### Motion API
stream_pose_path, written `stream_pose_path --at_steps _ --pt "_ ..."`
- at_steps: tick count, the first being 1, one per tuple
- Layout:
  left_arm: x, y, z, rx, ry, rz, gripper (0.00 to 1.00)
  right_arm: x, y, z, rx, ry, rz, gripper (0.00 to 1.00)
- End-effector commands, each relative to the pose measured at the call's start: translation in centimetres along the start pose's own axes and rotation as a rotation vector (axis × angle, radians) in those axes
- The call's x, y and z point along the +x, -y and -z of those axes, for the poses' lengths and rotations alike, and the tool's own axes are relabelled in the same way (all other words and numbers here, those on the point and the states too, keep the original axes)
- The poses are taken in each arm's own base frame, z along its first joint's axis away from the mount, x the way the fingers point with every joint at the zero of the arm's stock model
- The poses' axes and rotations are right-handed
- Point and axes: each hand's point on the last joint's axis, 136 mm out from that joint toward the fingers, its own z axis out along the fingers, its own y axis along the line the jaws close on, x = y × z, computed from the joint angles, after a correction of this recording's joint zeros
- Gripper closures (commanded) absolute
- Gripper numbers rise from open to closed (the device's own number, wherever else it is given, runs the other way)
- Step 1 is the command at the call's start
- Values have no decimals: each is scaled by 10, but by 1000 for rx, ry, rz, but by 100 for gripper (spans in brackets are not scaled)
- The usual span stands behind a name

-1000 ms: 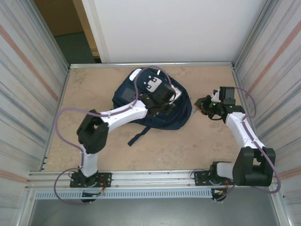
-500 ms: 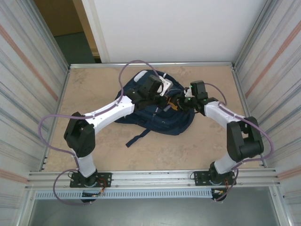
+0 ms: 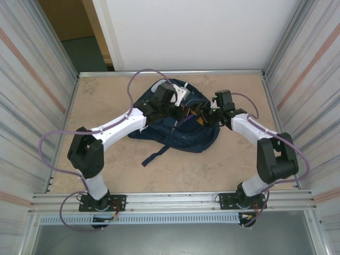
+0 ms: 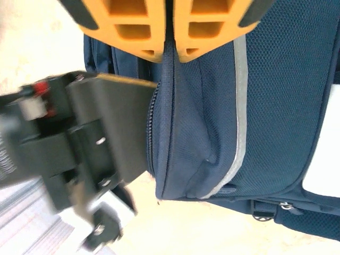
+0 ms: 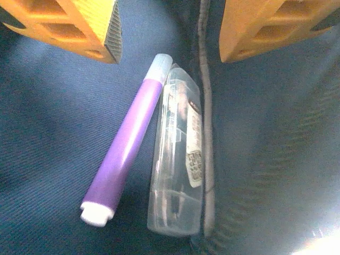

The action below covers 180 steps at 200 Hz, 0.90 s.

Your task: Pack the student bag

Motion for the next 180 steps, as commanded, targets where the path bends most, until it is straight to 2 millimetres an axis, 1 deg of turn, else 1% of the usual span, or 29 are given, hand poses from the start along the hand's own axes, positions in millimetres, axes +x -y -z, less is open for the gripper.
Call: stream_pose_path --at_steps 1,13,23,32,47,63,67,73,80,84,89,98,107,128,141,151,169,180 --pt "-29 21 24 81 96 -78 79 -5 15 36 49 63 45 49" --pt "-25 10 25 26 87 -33 73 -6 26 53 76 92 47 48" --pt "-20 8 30 24 84 -8 64 -8 36 68 109 126 55 48" --pt "-14 7 36 21 79 6 59 -8 42 80 136 150 72 47" --pt "1 5 45 14 61 -8 57 -5 50 94 186 176 119 47" --pt "25 -5 49 -36 8 -72 53 -1 51 100 221 190 175 47" --pt "32 -11 50 -68 -13 -96 52 1 52 100 228 188 188 47" --pt "42 -33 53 -185 -50 -83 50 2 50 100 233 191 209 47" --pt "51 -63 63 -353 -80 1 44 5 48 97 235 187 237 47" --pt "57 -77 68 -413 -97 67 43 6 46 95 235 184 250 47" --pt "62 -88 72 -429 -114 142 43 7 44 93 237 179 269 47" --pt "70 -98 75 -393 -128 294 44 9 39 87 233 165 296 47" --pt "78 -102 75 -356 -122 436 45 9 35 81 232 151 305 47" --pt "101 -103 70 -355 -141 653 46 11 25 69 208 112 300 46" --pt "101 -93 60 -301 -143 712 46 12 19 62 194 103 314 47" --pt "103 -90 51 -283 -141 756 47 13 18 57 194 103 326 47" --pt "109 -89 36 -277 -157 818 50 16 16 47 190 87 325 48" --pt "107 -88 28 -261 -152 824 50 22 14 42 179 70 319 48"
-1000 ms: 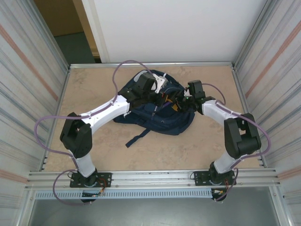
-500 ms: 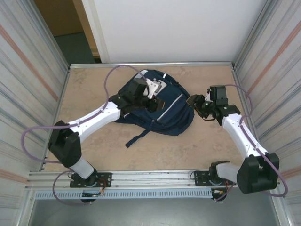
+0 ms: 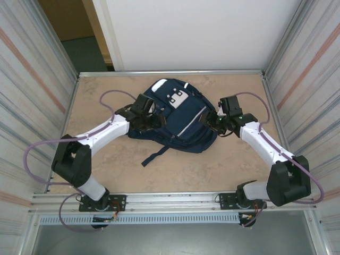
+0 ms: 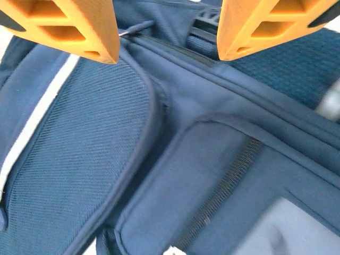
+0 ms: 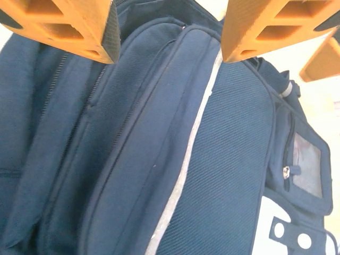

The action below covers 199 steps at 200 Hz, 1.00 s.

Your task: Pack the student bag

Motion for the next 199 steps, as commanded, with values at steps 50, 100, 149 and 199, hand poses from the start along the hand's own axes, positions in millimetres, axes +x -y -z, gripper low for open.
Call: stream_pose_path --at_steps 50,100,149,199 --pt "2 15 -51 57 -49 177 54 29 -35 -21 -23 37 61 47" --pt "-11 38 -48 137 -37 197 82 55 -60 -24 -5 162 162 48" --pt "-3 43 -43 171 -71 263 99 80 -70 -36 38 186 228 47" --pt "-6 58 -16 232 -38 322 100 104 -71 -61 135 181 170 49"
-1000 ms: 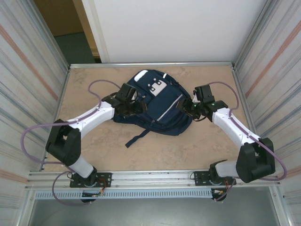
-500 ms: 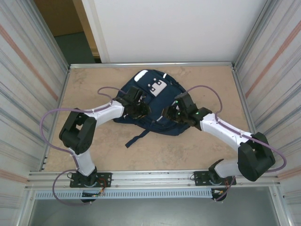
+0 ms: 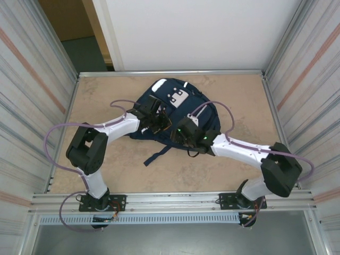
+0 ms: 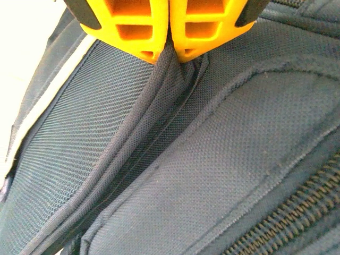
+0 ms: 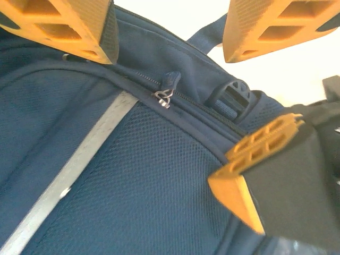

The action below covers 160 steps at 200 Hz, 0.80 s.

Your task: Pack the student bag

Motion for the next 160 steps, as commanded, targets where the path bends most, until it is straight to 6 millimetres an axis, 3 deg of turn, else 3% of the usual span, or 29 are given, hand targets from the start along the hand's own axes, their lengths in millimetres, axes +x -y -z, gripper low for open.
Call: stream_pose_path --at_steps 1,27,64,83,129,160 --pt "4 35 30 109 30 4 100 -4 -3 -3 69 58 -85 49" --pt "5 44 42 129 47 -6 100 -6 4 -10 155 129 -180 61" --pt "12 46 43 147 19 -10 100 -23 10 -16 287 212 -157 62" --pt "14 47 41 154 3 -10 100 -24 12 -22 318 217 -149 70" --pt "4 38 44 140 34 -16 100 -18 15 -14 325 181 -108 100" --pt "-13 26 46 101 81 -62 100 -4 10 -4 234 30 64 100"
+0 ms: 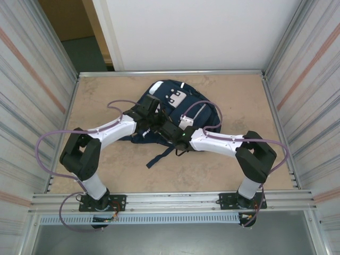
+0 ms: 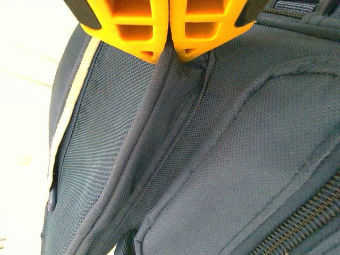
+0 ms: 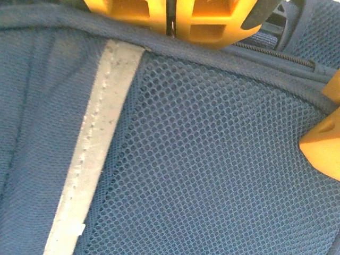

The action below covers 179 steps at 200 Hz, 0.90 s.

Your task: Pack the student bag

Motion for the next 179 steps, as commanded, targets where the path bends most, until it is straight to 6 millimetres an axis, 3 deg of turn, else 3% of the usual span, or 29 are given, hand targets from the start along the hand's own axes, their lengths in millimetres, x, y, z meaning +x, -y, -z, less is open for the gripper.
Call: stream_pose_path --at_steps 1,47,75,96,146,168,179 --pt "-16 13 23 40 59 -75 100 -2 5 17 -57 -60 153 100" --pt "-40 -13 15 -26 71 -103 100 1 34 40 -63 -129 410 100" --pt "-50 -17 16 -24 61 -129 100 4 59 39 -101 -221 409 100" --pt "-58 -21 23 -51 75 -167 100 2 66 44 -190 -264 411 100" --pt "-80 -14 32 -57 84 -228 100 -4 40 57 -449 -284 445 100" --pt "-89 -17 26 -65 26 -247 100 -7 10 54 -483 -315 418 100" --pt "-92 -12 27 -27 -10 -244 91 -8 -12 52 -507 -333 398 100"
